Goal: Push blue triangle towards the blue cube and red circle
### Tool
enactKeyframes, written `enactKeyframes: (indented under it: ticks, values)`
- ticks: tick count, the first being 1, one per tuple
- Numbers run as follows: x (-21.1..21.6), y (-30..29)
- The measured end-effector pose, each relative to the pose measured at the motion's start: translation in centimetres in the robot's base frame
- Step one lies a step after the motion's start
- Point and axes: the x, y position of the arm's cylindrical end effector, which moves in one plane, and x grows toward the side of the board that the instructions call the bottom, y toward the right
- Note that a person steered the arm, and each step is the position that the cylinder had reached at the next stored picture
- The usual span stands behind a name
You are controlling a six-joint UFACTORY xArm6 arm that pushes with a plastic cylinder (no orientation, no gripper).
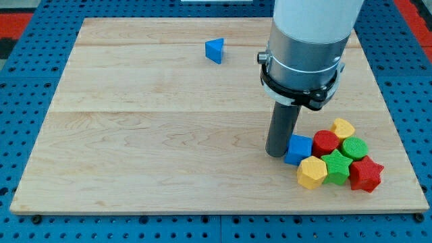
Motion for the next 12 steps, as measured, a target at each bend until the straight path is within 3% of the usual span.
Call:
enactKeyframes:
  ticks: [1,2,4,6,7,8,10,12]
  values:
    - [0.0,-0.2]
    - [-2.4,-5.8]
    - [-11.5,-18.0]
    - [-24.0,-19.6]
    - [-26.9,-16.2]
    - [-26.5,-11.5]
    - [-21.7,-5.9]
    - [-19.0,-7.0]
